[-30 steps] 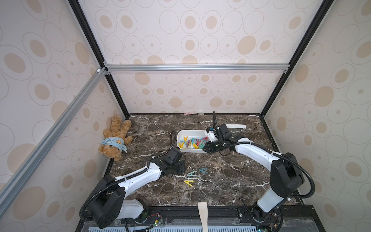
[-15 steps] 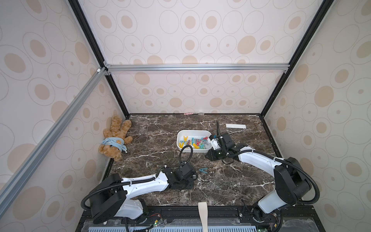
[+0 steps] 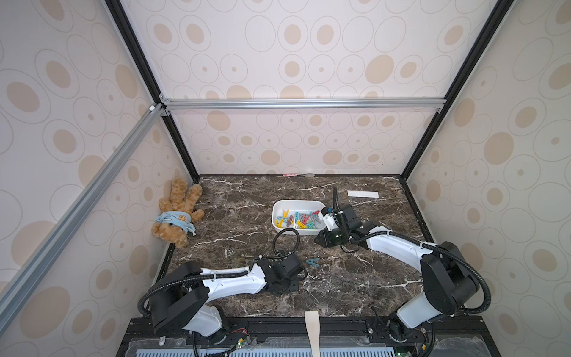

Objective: Put the clothespins into the storage box
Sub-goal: Pick up the clothespin from the center of the board.

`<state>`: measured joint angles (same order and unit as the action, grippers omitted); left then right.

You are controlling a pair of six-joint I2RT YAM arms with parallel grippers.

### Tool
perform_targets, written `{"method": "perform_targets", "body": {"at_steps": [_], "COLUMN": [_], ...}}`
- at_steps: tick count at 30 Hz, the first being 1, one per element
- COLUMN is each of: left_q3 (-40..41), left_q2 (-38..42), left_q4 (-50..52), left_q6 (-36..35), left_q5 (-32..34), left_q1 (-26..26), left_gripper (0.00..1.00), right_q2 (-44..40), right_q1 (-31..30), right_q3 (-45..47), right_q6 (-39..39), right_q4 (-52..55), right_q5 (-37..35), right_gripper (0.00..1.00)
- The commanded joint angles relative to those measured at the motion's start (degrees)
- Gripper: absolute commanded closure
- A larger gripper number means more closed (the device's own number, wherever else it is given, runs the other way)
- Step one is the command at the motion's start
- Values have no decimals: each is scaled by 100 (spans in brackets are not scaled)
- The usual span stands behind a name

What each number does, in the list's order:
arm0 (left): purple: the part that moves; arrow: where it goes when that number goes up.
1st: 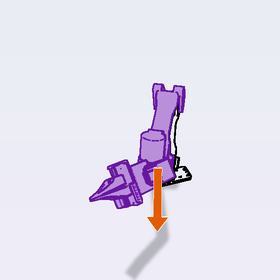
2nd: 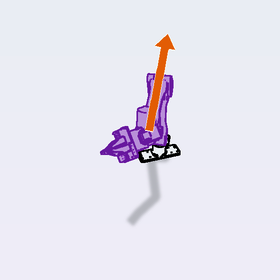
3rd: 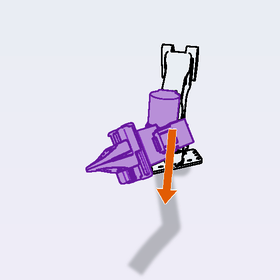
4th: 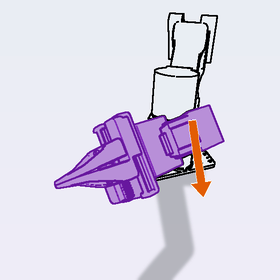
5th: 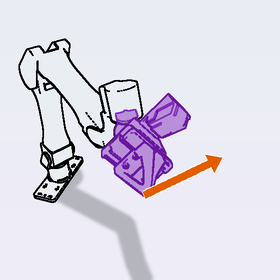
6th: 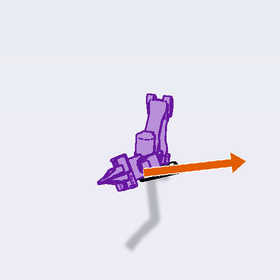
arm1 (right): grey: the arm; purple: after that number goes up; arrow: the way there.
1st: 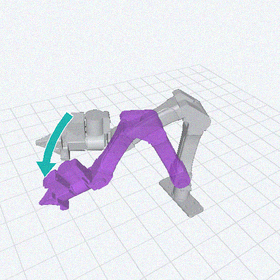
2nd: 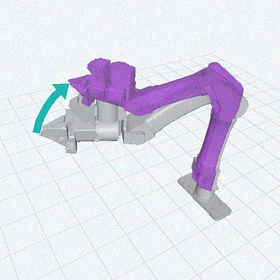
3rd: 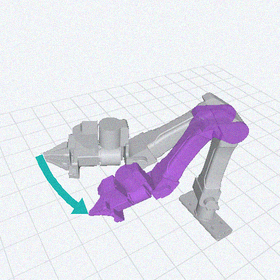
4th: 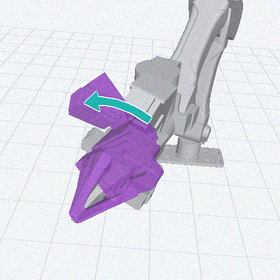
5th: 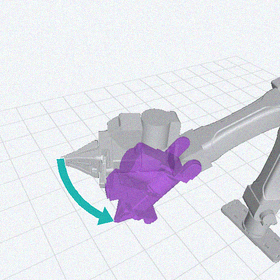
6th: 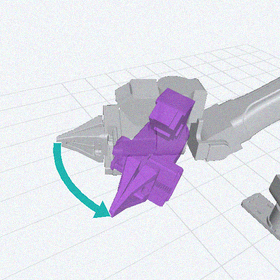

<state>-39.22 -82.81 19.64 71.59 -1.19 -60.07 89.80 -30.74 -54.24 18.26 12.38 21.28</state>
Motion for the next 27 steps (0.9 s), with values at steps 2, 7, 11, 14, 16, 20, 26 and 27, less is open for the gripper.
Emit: {"method": "perform_targets", "body": {"at_steps": [2,7,11,14,16,20,26,27], "left_q3": [-165,-112,-200,-313,-374,-466,-773,-833], "left_q2": [-226,-227,-227,-254,-262,-254,-43,25], "left_q4": [36,182,434,688,780,868,1198,1264], "left_q6": [162,171,21,-152,-269,-519,-1180,-1332], "left_q5": [181,268,328,416,452,528,769,770], "left_q1": [-33,-28,-23,-31,-37,-25,92,182], "left_gripper": [58,71,79,83,87,96,100,100], "right_q2": [30,46,38,20,11,-32,-223,-278], "right_q1": [-2,-2,-2,-3,-3,-3,-3,-2], "right_q3": [70,89,98,98,85,71,61,76], "right_q6": [-77,-71,-42,-16,1,50,141,166], "right_q4": [-85,-92,-98,-99,-79,-35,91,108], "right_q5": [103,106,122,122,137,147,39,10], "right_gripper": [77,77,77,77,77,77,77,77]}}
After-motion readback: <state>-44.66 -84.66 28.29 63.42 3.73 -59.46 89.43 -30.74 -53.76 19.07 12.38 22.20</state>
